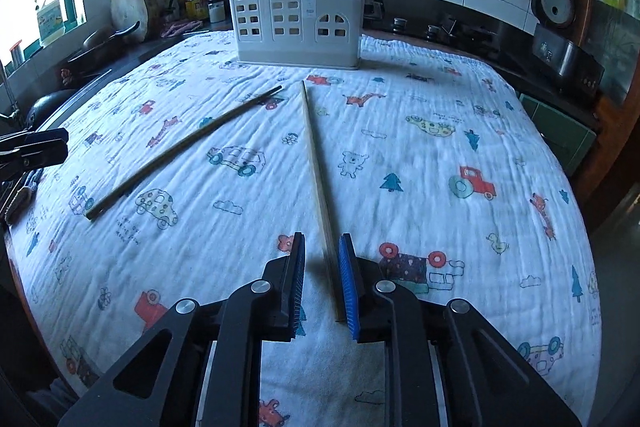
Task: Organize utensils
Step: 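Lower the right tool onto a chopstick and close it while the left tool grasps the last one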
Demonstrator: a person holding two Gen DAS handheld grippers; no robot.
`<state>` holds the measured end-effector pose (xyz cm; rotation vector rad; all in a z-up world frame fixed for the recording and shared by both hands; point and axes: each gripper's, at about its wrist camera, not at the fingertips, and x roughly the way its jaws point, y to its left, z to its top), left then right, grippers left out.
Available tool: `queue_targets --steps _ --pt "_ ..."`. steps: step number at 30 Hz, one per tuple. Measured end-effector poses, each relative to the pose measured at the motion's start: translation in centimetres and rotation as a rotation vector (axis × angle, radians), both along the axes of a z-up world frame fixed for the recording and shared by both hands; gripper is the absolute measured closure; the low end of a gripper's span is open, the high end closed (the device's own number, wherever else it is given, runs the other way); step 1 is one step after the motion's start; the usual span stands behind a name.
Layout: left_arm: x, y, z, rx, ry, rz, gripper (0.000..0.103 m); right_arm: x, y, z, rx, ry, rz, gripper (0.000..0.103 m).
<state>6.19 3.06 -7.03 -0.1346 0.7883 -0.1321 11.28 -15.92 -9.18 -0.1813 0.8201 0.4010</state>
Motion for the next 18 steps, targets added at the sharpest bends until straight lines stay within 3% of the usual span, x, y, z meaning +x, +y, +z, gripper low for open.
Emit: queue_targets --steps 7,18 --pt "-0.2 -0.9 -0.6 0.002 0.009 -0.037 0.046 0.5 0.4 -0.2 -0.031 0.030 -0.005 0.090" --pt "0.9 -3.5 -2.1 0.019 0.039 -0.125 0.071 0.2 0.6 0.0 -0.048 0.015 -0.003 0.096"
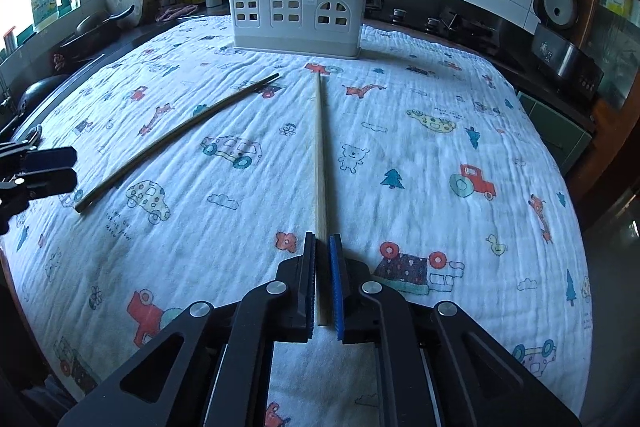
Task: Organize utensils
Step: 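Lower the right tool onto a chopstick and close it while the left tool grasps the last one, then lift the chopstick in the right tool over the holder while the left tool carries its own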
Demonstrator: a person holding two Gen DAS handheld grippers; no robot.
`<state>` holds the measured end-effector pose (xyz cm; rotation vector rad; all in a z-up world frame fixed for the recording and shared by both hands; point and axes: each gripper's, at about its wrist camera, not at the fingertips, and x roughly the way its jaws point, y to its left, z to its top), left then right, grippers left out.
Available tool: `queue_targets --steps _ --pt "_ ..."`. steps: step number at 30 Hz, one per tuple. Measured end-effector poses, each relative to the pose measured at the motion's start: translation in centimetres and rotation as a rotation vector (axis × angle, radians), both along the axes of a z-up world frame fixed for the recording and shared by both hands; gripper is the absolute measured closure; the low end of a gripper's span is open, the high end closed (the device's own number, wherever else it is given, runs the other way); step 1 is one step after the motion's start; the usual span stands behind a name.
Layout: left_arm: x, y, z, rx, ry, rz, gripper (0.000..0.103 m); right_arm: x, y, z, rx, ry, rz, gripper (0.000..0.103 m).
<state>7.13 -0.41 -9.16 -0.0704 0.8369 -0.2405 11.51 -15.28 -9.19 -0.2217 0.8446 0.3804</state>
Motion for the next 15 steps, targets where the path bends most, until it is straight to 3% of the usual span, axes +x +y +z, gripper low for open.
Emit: queue_targets --steps 15 --pt "2.8 -0.8 -1.8 -0.005 0.046 0.014 0.082 -2.8 -0.2 4.8 0.089 -0.111 0.013 0.096"
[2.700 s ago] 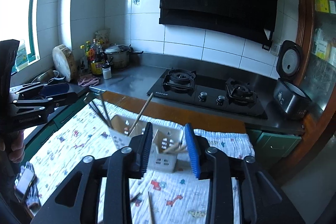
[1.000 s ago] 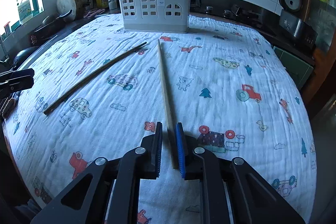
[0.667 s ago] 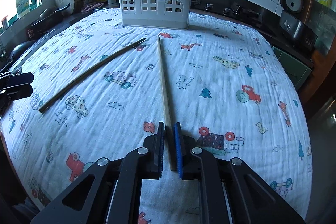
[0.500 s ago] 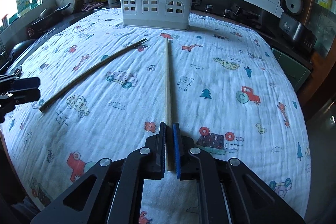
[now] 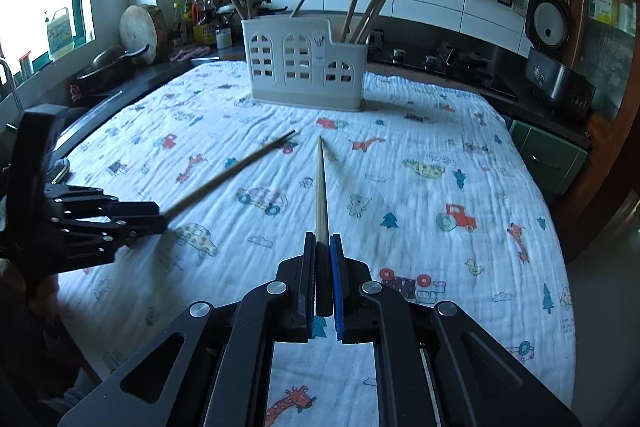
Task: Organize utensils
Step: 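Lift the chopstick in the right tool over the holder while the left tool carries its own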
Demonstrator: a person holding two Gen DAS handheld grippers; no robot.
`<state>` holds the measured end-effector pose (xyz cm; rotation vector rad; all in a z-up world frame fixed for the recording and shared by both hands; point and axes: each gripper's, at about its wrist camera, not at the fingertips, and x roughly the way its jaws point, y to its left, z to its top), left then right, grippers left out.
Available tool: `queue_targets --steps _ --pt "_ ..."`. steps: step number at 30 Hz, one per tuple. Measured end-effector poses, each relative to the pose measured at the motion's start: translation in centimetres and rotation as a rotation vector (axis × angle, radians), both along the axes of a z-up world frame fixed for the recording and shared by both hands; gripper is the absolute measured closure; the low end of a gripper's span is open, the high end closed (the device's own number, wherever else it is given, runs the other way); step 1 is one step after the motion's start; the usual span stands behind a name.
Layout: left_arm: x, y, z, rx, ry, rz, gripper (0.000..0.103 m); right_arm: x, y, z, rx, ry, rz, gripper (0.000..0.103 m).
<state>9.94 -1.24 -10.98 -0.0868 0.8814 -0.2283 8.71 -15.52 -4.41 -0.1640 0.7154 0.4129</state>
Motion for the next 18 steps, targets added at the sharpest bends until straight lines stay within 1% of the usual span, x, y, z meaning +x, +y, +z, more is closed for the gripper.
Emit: queue_targets --steps 3,6,8,12,18 --pt "0.1 -0.3 0.0 0.027 -0.003 0.008 0.087 -0.3 0.1 0.7 0.002 -0.016 0.005 0.096" --pt "0.2 -0.7 0.0 0.072 -0.009 0.023 0.097 -0.4 0.2 1.2 0.009 -0.028 0.004 0.096" --pt "0.2 -0.9 0.2 0.089 -0.009 0.024 0.097 -0.5 0.3 1.7 0.019 -0.032 0.003 0.096" --pt "-0.4 -0.6 1.6 0.066 -0.034 0.027 0.097 -0.4 0.3 3.0 0.029 -0.054 0.000 0.096" --pt "-1.2 0.6 6.0 0.019 -0.119 0.008 0.098 0.0 0.5 5.9 0.059 -0.084 0.012 0.096"
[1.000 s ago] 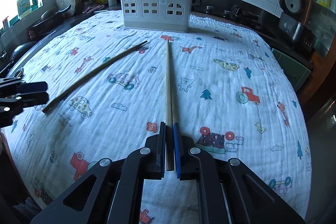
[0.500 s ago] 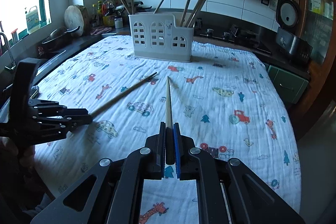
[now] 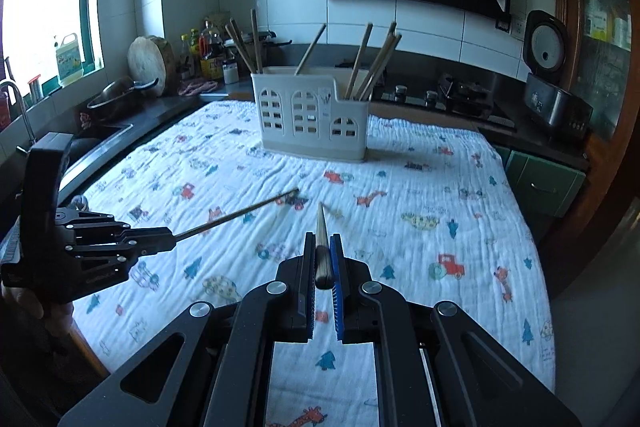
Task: Organize utensils
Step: 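Lift the chopstick in the right tool over the holder while the left tool carries its own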
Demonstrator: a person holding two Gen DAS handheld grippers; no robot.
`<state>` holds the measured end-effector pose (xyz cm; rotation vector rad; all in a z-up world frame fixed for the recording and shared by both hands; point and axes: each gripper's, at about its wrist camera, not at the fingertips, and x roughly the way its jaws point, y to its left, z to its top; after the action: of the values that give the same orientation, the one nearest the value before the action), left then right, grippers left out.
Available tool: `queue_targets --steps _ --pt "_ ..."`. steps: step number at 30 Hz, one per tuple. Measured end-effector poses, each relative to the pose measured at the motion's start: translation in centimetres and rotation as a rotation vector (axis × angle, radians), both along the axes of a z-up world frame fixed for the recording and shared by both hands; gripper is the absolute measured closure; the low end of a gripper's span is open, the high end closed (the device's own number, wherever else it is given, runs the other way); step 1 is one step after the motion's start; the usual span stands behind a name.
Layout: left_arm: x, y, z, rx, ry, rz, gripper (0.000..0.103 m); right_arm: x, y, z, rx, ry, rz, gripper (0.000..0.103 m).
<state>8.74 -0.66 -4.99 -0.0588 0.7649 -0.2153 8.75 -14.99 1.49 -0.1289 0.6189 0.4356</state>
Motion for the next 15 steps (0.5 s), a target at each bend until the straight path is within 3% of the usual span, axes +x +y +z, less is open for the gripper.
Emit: queue_targets --steps 6,15 --pt "0.7 1.3 4.4 -0.050 -0.076 -0.016 0.098 1.0 1.1 3.2 0.003 -0.029 0.030 0.096" --pt "4.4 1.7 9.1 -0.023 -0.123 -0.045 0.098 4.2 3.3 8.0 -0.037 -0.027 0.081 0.096"
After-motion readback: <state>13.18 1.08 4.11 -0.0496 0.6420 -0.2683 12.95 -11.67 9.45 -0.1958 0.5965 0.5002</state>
